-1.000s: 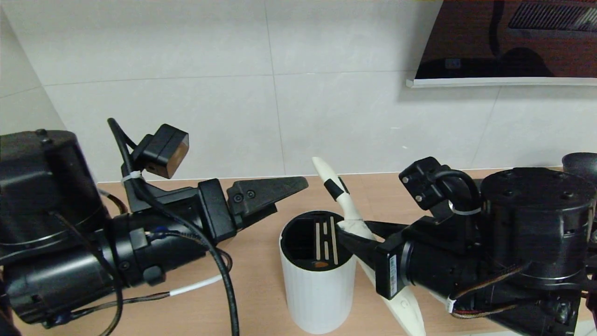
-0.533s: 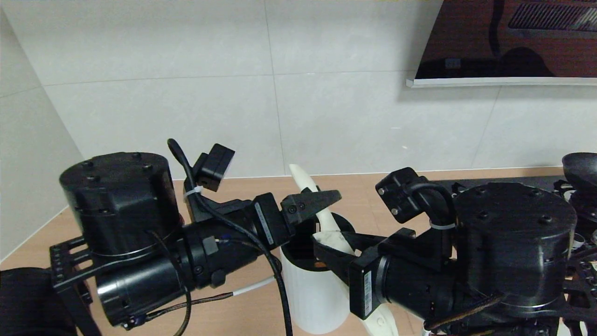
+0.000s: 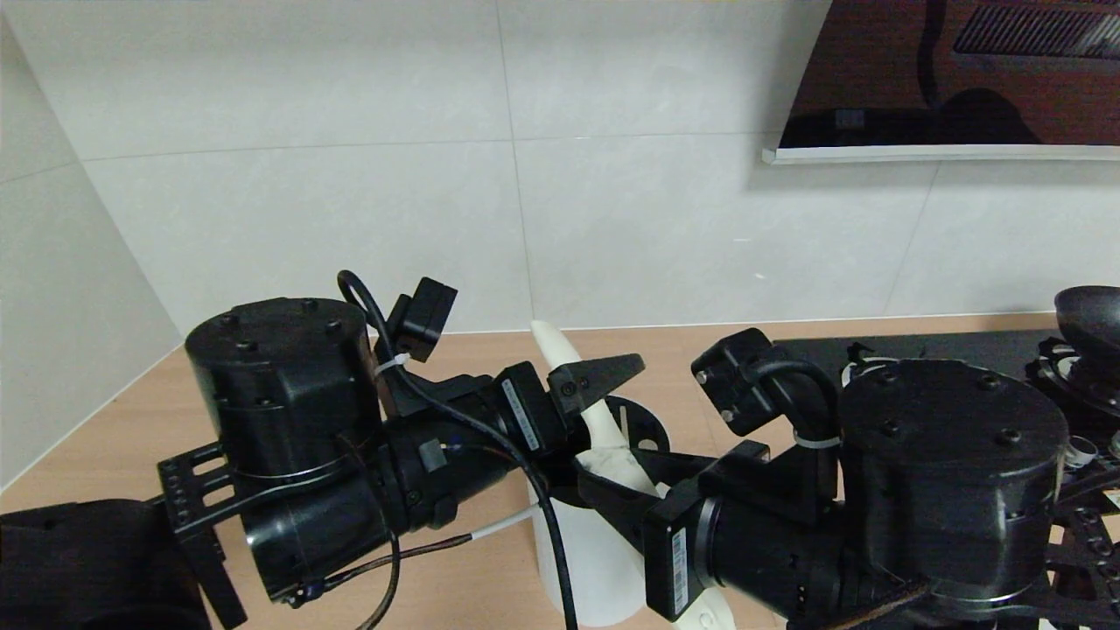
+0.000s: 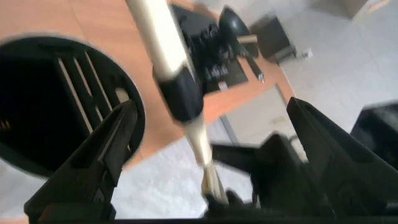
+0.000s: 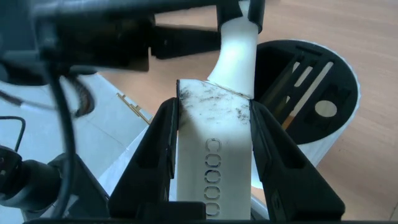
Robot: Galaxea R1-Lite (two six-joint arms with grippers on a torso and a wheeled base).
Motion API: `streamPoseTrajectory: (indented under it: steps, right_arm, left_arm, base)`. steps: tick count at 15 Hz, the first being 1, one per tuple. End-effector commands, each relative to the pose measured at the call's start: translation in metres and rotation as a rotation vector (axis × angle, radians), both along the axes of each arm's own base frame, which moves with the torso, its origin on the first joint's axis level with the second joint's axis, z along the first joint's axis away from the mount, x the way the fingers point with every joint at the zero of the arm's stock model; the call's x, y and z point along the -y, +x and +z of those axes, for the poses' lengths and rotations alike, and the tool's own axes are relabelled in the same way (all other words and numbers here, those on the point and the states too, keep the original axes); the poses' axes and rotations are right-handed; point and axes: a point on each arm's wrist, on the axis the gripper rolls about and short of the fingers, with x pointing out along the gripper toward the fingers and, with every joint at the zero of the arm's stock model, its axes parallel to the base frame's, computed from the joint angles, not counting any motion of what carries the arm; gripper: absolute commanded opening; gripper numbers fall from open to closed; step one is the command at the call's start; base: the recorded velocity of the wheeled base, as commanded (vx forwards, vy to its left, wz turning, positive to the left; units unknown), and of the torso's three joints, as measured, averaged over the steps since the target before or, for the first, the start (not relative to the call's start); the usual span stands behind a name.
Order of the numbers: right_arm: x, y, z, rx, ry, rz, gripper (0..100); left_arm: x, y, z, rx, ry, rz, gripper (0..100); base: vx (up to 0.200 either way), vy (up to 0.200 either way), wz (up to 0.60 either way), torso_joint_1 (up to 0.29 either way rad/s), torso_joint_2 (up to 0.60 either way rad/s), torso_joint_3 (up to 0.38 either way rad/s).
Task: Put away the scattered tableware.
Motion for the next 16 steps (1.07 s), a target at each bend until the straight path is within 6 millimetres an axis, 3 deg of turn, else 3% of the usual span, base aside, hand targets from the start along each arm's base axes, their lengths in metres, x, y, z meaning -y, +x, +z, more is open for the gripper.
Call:
streamPoseTrajectory:
  steps: [1,8,9,16]
  right_arm:
    - [0.0006,-0.0005,0.0003,0.000,0.001,0.001,0]
    - [0.0016,-0.0006,-0.0010,-0.003,-0.006,-0.002,0]
    - [0.0018,-0.0006,-0.0014,-0.004,-0.007,-0.002,0]
    - [0.0027,-0.0011,-0.0005,-0.001,-0.006,-0.002,0]
  left_arm:
    - [0.0027,0.0034,-0.0059,-0.010,0.016,0.005,100]
    - [0.0024,0.0038,-0.0067,-0.004,0.026,0.006,100]
    - [0.0024,0.0038,-0.0065,-0.003,0.024,0.006,0]
    - [0.0016,0.0049,-0.0071,-0.005,0.027,0.011,0]
  base:
    - [0.000,0.000,0.00,0.000,0.00,0.000]
    - [0.000,0.000,0.00,0.000,0.00,0.000]
    - [0.000,0.000,0.00,0.000,0.00,0.000]
    - [0.000,0.000,0.00,0.000,0.00,0.000]
